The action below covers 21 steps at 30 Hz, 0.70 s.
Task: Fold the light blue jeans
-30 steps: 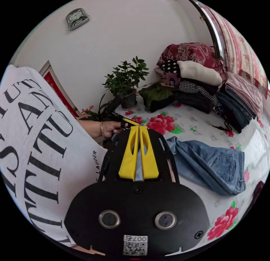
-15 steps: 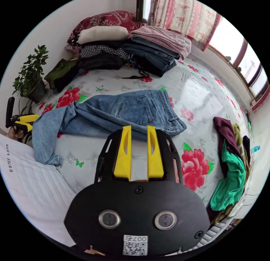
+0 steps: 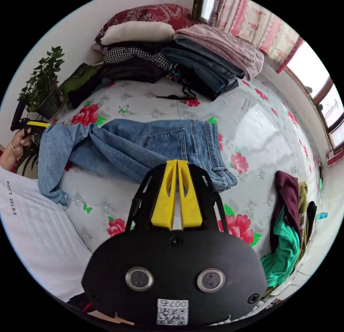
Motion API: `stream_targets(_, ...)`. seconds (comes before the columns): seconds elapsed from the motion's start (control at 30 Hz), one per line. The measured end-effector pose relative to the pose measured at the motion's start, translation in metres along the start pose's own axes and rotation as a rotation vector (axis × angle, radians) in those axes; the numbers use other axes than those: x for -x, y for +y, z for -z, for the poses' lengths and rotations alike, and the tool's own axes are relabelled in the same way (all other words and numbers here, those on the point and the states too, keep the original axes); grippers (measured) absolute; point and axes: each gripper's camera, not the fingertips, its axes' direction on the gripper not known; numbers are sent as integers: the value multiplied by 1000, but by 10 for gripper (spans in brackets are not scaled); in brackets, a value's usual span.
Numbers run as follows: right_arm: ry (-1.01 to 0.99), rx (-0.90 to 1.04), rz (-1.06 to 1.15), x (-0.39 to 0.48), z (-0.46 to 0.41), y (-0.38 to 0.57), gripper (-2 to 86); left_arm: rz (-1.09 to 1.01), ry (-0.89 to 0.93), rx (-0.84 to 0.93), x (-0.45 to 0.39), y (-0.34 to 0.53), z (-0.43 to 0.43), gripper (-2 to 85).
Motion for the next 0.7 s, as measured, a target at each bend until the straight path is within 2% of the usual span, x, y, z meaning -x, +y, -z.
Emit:
stream_targets(0.1, 16, -193, -71, -9, 83, 40, -1, -37, -15, -110, -6, 11, 52, -5)
stream_targets(0.17, 50, -406, -187, -16, 163, 99, -1, -43, 2, -173, -6, 19, 80, -5)
stream_targets(0.27, 4, -626, -308, -31, 247, 185, 1, -66, -123, -186, -10, 28, 106, -3)
stream_targets(0.33, -24, -596, -316, -36, 250, 216, 5, -27, -307, -150, -8, 30, 105, 1)
stream_targets(0.37, 11, -506, -313, -35, 234, 226, 11, 47, -400, -123, -4, 30, 101, 7)
stream_targets(0.4, 33, -459, -316, -33, 223, 230, 13, 108, -408, -116, 0, 31, 99, 38)
stream_targets(0.47, 66, -323, -298, -20, 174, 230, 39, 135, -311, -150, -3, 36, 96, 73)
stream_targets(0.57, 36, -239, -195, 5, 117, 204, 63, 111, -216, -202, -26, 46, 87, 112)
stream_targets(0.7, 39, -151, -69, 23, 39, 157, 74, 92, -146, -66, -57, 59, 39, 165)
